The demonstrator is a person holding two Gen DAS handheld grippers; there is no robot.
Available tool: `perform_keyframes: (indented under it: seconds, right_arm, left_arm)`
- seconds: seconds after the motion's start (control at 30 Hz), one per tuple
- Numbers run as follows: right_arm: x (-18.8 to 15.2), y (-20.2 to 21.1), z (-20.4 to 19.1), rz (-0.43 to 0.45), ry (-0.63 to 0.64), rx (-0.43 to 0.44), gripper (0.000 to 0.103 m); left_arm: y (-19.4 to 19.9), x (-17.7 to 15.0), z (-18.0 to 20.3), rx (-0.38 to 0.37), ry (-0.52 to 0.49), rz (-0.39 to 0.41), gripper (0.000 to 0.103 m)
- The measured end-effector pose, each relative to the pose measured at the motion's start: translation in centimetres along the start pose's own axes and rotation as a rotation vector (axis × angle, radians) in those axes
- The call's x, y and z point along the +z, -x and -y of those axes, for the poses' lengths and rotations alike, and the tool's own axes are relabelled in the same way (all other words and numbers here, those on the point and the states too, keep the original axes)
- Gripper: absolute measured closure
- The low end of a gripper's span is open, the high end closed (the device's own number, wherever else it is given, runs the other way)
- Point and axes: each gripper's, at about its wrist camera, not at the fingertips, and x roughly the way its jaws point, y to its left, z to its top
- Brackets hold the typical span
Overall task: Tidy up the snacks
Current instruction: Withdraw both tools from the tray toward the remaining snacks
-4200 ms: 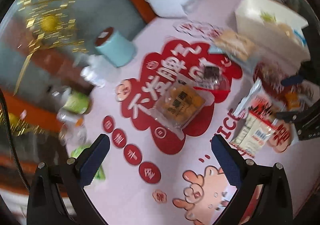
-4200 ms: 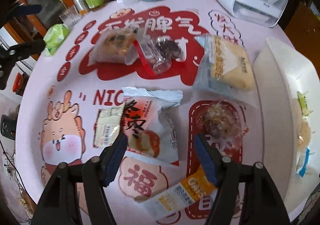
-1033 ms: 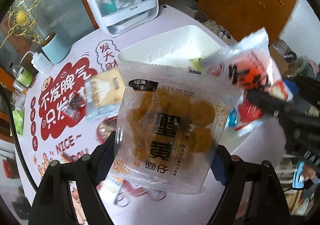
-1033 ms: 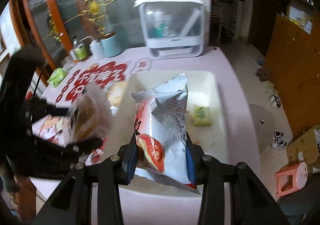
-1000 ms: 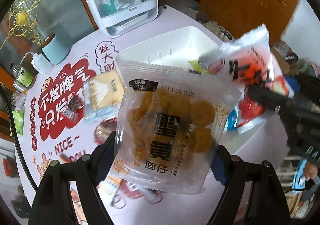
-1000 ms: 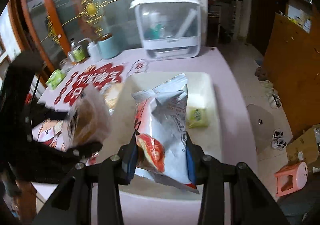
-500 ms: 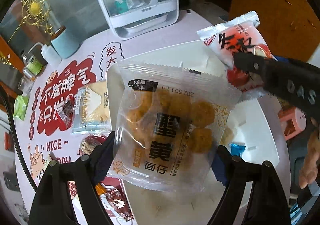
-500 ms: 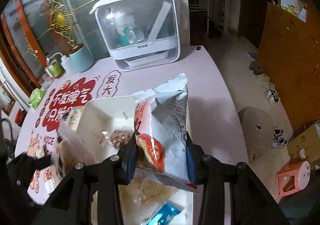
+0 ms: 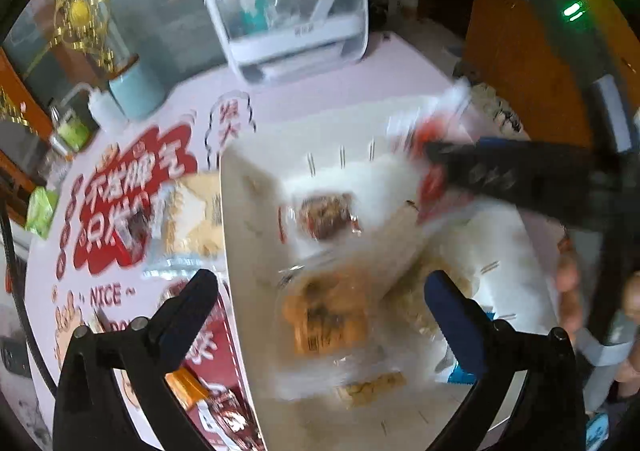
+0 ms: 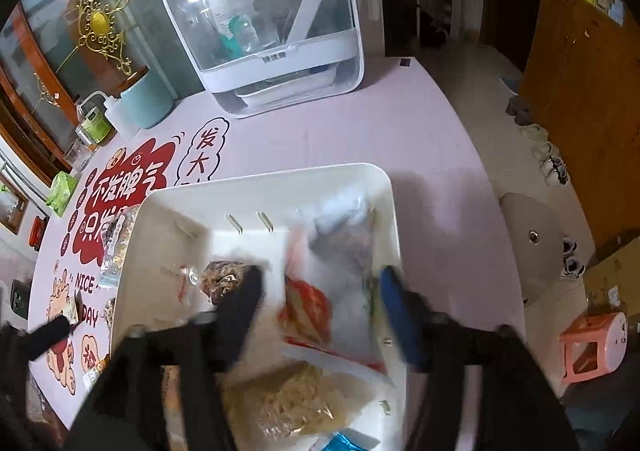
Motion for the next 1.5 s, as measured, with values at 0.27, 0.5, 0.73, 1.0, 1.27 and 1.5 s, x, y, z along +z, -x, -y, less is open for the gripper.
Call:
perform_keyframes:
  seconds: [0.27, 0.5, 0.73, 1.0, 1.27, 1.5]
  right_arm:
    - [-0.2, 1.8, -0.6, 0.030, -0.017, 0.013, 0.029]
    - [-1.4, 4.2, -1.2, 0.041, -0.012, 0.028, 0.029]
    - [-2.7, 6.8, -2.1, 0.069, 0.002, 0.027, 0.029]
    - [-5.4, 9.7, -4.0, 0.089, 0.017, 0.032, 0.029]
    - [-8.6, 11.8, -7.0, 0.094, 0.038, 0.037, 0.029]
    - [-10.3, 13.7, -11.1, 0.107, 0.042, 0.042, 0.029]
  left_arm:
    - [2.2, -0.3, 0.8, 0.023, -0.036, 0.028, 0.000]
    - [5.0, -1.7, 0.8, 0.002, -0.026, 0.056, 0.000]
    - [7.2, -3.0, -0.5, 0.010, 0.016, 0.072, 0.000]
    - [9.7, -5.1, -3.5, 0.033, 0.072, 0.082, 0.001]
    - [12.4, -8.2, -7.7, 0.072, 0.109, 0.097, 0.001]
    - [14.2, -11.1, -12.6, 0.115, 0.121, 0.118, 0.001]
